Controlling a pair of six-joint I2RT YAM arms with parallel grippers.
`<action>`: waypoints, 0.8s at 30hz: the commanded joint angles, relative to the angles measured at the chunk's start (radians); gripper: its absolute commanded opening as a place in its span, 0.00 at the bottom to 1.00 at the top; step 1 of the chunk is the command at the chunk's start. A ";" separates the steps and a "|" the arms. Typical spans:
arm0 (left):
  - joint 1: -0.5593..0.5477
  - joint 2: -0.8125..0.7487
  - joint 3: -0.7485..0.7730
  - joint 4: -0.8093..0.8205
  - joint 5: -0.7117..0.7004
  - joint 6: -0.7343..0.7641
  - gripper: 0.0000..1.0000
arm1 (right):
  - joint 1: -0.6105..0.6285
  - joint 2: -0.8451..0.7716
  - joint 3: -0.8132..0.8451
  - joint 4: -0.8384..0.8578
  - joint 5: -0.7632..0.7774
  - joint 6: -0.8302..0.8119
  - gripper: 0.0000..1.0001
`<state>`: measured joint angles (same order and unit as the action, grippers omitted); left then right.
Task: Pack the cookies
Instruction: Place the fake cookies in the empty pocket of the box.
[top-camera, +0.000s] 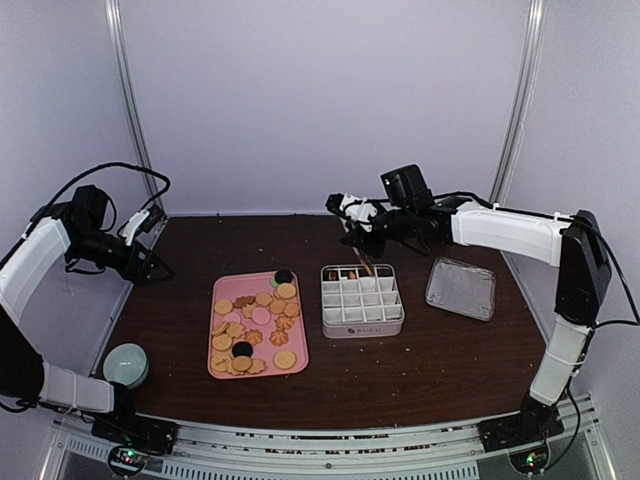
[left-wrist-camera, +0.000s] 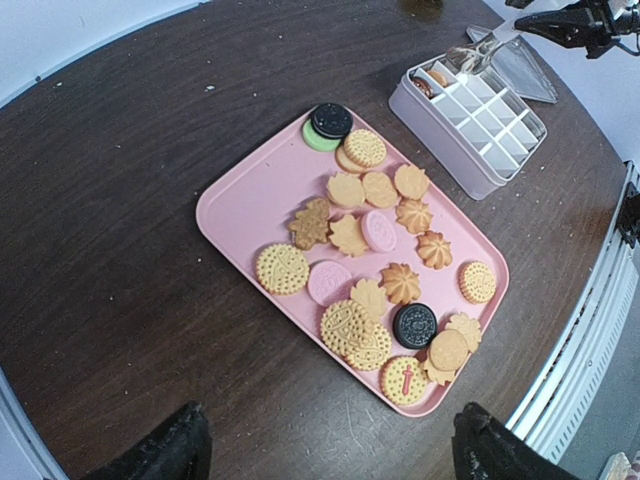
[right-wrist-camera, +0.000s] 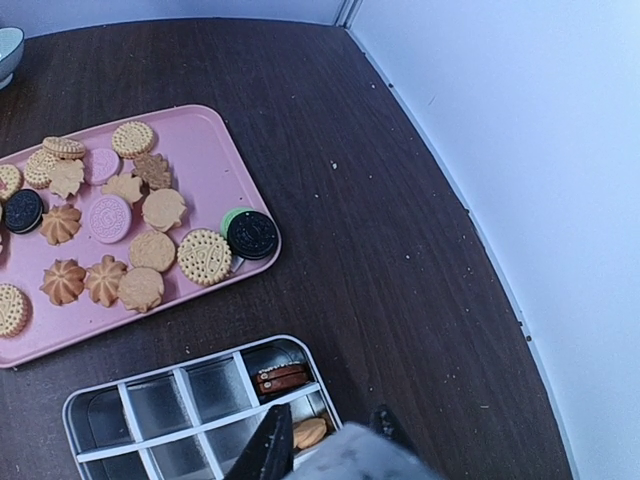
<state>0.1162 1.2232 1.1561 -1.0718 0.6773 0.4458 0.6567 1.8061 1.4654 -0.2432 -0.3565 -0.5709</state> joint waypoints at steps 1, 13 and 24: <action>0.006 -0.011 0.030 0.007 0.026 -0.004 0.86 | 0.003 -0.034 -0.022 -0.004 -0.011 0.046 0.28; 0.007 -0.017 0.031 0.006 0.030 -0.004 0.86 | 0.003 -0.102 -0.054 0.092 -0.004 0.117 0.31; 0.005 -0.019 0.029 0.005 0.033 -0.004 0.86 | 0.003 -0.132 -0.045 0.113 -0.004 0.141 0.28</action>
<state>0.1162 1.2224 1.1564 -1.0718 0.6853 0.4458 0.6567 1.7191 1.4193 -0.1814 -0.3595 -0.4522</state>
